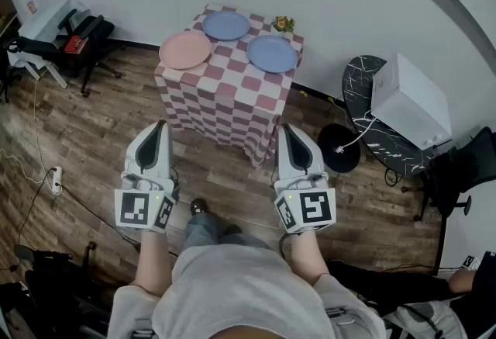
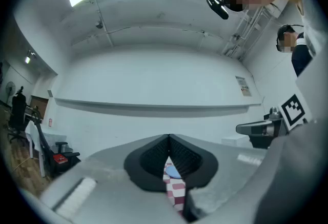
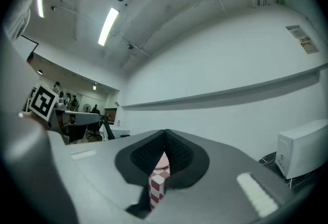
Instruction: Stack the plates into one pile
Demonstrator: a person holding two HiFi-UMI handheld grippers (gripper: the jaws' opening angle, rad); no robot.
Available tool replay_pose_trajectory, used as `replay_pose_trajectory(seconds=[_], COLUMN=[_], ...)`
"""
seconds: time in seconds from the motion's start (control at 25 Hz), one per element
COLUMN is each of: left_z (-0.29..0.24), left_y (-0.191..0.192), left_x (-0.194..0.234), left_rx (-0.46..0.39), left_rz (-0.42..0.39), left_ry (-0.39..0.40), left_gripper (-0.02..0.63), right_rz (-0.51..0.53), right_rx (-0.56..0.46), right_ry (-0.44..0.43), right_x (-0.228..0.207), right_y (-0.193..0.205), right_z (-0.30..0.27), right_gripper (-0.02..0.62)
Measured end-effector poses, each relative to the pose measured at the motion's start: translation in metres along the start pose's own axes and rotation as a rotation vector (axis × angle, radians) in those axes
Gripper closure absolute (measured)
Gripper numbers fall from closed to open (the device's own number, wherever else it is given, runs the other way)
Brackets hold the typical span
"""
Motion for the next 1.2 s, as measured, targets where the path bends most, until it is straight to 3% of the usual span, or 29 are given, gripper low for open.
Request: replay_pose_trajectory(seconds=[0.64,0.88,1.2], left_z=[-0.021,-0.045,-0.082], left_y=[-0.005,-0.008,-0.014], left_x=[0.018,0.037,0.077], left_rx=[-0.003,-0.002,-0.015], left_rz=[-0.006,-0.011,-0.018], left_ry=[0.008,0.025,0.042], left_gripper=[0.601,0.601,0.601], right_rz=[-0.003,0.046,-0.006], right_rx=[-0.018,-0.077,-0.070], right_ry=[0.035,0.046,0.059], right_x=[-0.004,-0.004,0.001], right_y=[0.000,-0.008,-0.001], right_z=[-0.026,-0.055,-0.109], right_gripper=[0.595,0.594,0.594])
Point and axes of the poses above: the fingertips, and each gripper's own axes: z backward along the fingers, x to its left, y out of its underside, the point moved 5 cm from there along z, backward along the fingers, and after that the axes turned 9 degrees about z, right-handed, at the moved point
